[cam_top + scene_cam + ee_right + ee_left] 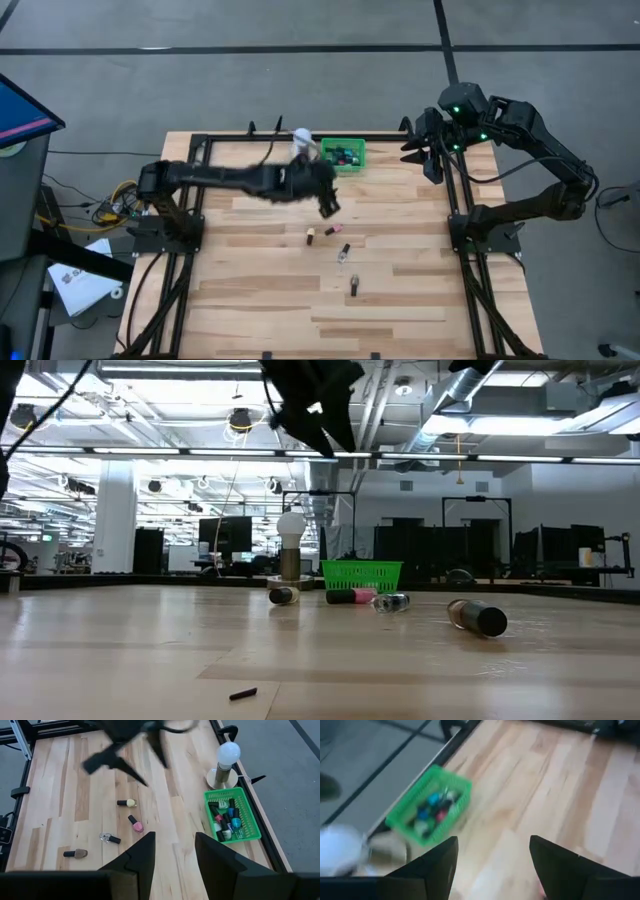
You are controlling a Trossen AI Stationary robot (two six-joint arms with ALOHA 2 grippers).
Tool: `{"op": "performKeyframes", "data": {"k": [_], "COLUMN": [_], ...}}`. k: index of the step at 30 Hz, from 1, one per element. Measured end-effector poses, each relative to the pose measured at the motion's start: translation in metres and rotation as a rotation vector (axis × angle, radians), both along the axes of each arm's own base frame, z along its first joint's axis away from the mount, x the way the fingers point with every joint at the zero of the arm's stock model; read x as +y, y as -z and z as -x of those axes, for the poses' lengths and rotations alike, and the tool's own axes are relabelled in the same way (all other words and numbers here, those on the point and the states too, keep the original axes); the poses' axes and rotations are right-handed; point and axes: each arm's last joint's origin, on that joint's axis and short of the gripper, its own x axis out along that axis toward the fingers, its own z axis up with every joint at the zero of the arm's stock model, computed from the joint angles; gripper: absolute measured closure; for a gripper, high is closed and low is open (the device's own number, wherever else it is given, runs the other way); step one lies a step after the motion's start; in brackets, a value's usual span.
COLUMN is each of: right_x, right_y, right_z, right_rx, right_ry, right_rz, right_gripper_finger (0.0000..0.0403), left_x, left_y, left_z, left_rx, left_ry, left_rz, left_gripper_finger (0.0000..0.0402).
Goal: Pick & Place Nail Polish
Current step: Put the light yellow nail polish bottle into the green basket
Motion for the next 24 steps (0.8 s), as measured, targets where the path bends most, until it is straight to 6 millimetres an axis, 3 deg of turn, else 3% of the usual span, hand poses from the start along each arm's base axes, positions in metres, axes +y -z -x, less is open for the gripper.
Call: {"op": "performKeyframes", "data": {"k": [4,14,18,24], "right_x": [0.000,0.000,0.000,0.000], "right_y": [0.000,0.000,0.000,0.000], "right_z": [0.000,0.000,0.000,0.000], "right_rx": [0.000,0.000,0.001,-0.001], "right_ry": [0.000,0.000,-0.010,-0.016], "right_rz": [0.000,0.000,0.010,0.018], "right_gripper_finger": [0.0272,0.0272,0.0272,0.0272], "left_x": [-0.043,-0.087,-0.095,-0.093], "left_y": [0.019,0.107,0.130,0.155], "left_z": [0.007,0.042,0.049,0.044], "left_rx": [-0.053,-0.141,-0.212,-0.161], "left_ry": [-0.129,-0.353,-0.373,-0.383], "left_rz": [0.048,0.327,0.364,0.312], "left_gripper_finger": [0.0160,0.0161,0.0161,0.0161]}}
